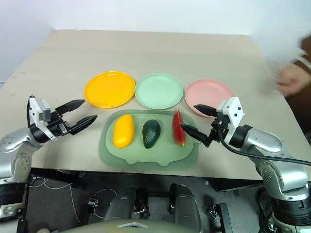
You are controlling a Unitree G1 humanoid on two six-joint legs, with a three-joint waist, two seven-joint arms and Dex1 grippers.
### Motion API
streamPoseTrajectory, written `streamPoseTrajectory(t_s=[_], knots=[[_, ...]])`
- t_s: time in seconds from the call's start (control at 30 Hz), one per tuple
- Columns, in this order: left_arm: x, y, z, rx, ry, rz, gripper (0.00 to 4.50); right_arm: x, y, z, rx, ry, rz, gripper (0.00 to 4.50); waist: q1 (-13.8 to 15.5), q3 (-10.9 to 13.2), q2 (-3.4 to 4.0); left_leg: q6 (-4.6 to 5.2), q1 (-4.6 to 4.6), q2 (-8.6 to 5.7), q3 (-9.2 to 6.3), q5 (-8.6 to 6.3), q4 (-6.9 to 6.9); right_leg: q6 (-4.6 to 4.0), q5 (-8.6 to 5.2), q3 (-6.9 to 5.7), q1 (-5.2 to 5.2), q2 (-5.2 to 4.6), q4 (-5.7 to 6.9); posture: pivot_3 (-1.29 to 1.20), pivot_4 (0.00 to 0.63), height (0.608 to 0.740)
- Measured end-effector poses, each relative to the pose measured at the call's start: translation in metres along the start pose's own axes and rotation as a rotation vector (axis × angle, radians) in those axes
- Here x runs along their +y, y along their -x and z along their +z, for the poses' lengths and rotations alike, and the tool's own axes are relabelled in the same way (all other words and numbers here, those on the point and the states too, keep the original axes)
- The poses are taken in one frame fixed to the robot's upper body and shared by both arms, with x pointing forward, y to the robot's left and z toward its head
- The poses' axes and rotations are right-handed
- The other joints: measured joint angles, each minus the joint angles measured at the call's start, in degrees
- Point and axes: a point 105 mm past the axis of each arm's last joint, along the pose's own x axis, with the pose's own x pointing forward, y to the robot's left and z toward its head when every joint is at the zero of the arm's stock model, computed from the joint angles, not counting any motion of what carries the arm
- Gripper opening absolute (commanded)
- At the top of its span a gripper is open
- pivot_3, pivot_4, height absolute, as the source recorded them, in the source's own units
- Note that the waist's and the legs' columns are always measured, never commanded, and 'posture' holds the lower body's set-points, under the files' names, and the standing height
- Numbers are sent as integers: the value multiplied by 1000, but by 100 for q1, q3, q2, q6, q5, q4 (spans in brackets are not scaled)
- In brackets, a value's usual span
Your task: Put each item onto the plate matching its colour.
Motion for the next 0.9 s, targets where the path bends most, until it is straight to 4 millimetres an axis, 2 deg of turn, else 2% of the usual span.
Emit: streamPoseTrajectory(t_s=[0.27, 0.5, 0.67, 0.9], knots=[[0, 0, 0, 0, 0, 3, 4440, -1, -1, 1, 0, 0, -3, 4500, -1, 0, 0, 0, 0, 0, 0, 0, 0, 0, 0, 0, 0, 0, 0, 0, 150, 696], [-5, -3, -2, -14, 25, -5, 4440, -1, 1, -9, 82, -66, -10, 4500, 1, 0, 0, 0, 0, 0, 0, 0, 0, -2, -1, 0, 0, -1, 0, 0, 150, 696], [-16, -7, -3, -13, 39, -48, 4440, -2, 4, -15, 173, -109, -18, 4500, 0, 0, 0, 1, 0, 0, 0, 0, 0, -2, -1, 0, 0, -1, -1, 0, 150, 696], [-35, -7, 3, 23, 74, -176, 4440, -5, 0, -12, 199, -156, -27, 4500, -4, 0, 0, 1, -1, 0, 0, -1, -1, -2, -1, 0, -1, 1, -3, 0, 150, 696]])
